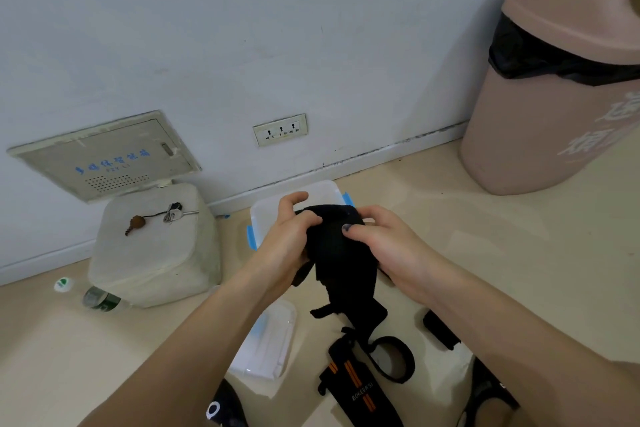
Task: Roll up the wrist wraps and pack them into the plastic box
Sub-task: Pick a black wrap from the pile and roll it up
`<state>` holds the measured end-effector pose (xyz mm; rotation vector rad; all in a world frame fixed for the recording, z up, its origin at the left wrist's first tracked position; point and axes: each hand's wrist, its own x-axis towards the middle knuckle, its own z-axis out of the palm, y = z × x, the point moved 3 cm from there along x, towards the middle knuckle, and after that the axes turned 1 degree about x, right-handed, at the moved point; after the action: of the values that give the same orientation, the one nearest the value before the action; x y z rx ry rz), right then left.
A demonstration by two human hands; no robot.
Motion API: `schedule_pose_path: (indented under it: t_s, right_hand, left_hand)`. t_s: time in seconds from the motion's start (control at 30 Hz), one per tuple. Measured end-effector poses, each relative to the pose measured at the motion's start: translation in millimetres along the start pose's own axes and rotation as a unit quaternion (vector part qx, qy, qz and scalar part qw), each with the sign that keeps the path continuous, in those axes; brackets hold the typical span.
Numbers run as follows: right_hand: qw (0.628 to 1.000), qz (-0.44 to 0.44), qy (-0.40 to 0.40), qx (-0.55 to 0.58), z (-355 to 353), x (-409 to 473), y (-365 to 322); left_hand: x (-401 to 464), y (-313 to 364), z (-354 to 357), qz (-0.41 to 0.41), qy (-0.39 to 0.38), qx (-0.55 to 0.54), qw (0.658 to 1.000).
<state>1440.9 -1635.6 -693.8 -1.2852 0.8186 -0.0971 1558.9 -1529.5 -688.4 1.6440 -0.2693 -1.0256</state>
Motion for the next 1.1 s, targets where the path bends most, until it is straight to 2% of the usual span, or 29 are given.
schedule_pose_path:
  t_s: [0.07, 0.13, 0.3, 0.43, 0.57, 0.63, 0.73, 0.8, 0.93, 1.1]
  right_hand:
    - [1.0, -0.003, 0.016, 0.021, -1.2, -1.9, -3.5]
    - [0.999, 0.007, 0.016, 0.03, 0.1, -3.5, -4.7]
    - [0.999, 0.025, -0.037, 0.028, 8.4, -3.4, -1.3]
    - [0.999, -0.009, 0.007, 0.039, 0.7, -2.7, -6.9]
    - [0.998, -0.03, 0.039, 0.046, -7.6, -2.8, -16.2]
    - [0.997, -0.041, 0.043, 0.049, -10.1, -4.2, -21.5]
    - [0.997, -0.051, 0.028, 0.057, -12.3, -6.2, -26.7]
    - [0.996, -0.053, 0.018, 0.064, -13.0, -6.4, -27.6]
    - [0.996, -0.071, -0.006, 0.062, -14.9, -6.9, -29.3]
    - [0.991, -0.124, -0.014, 0.041, -17.9, -5.3, -34.4]
  left_hand:
    - [-3.5, -2.6, 5.0, -0.002, -0.013, 0.035, 0.999]
    - [-6.1, -4.0, 9.5, 0.004, -0.026, 0.017, 0.999]
    - [-4.5, 1.1, 2.9, -0.002, -0.017, -0.004, 1.0]
    - [-6.4, 3.0, 1.7, 0.006, -0.047, -0.011, 0.999]
    - [-4.9, 10.8, -3.7, 0.059, -0.054, 0.051, 0.995]
    - [-7.6, 13.2, -6.1, 0.104, -0.049, 0.12, 0.986]
    - [-8.2, 13.5, -8.7, 0.211, -0.033, 0.252, 0.944]
    - [-6.1, 12.6, -10.8, 0.252, -0.014, 0.275, 0.928]
    - [-5.9, 17.9, -12.6, 0.295, 0.003, 0.274, 0.915]
    - [-8.1, 21.5, -9.5, 0.269, -0.022, 0.188, 0.944]
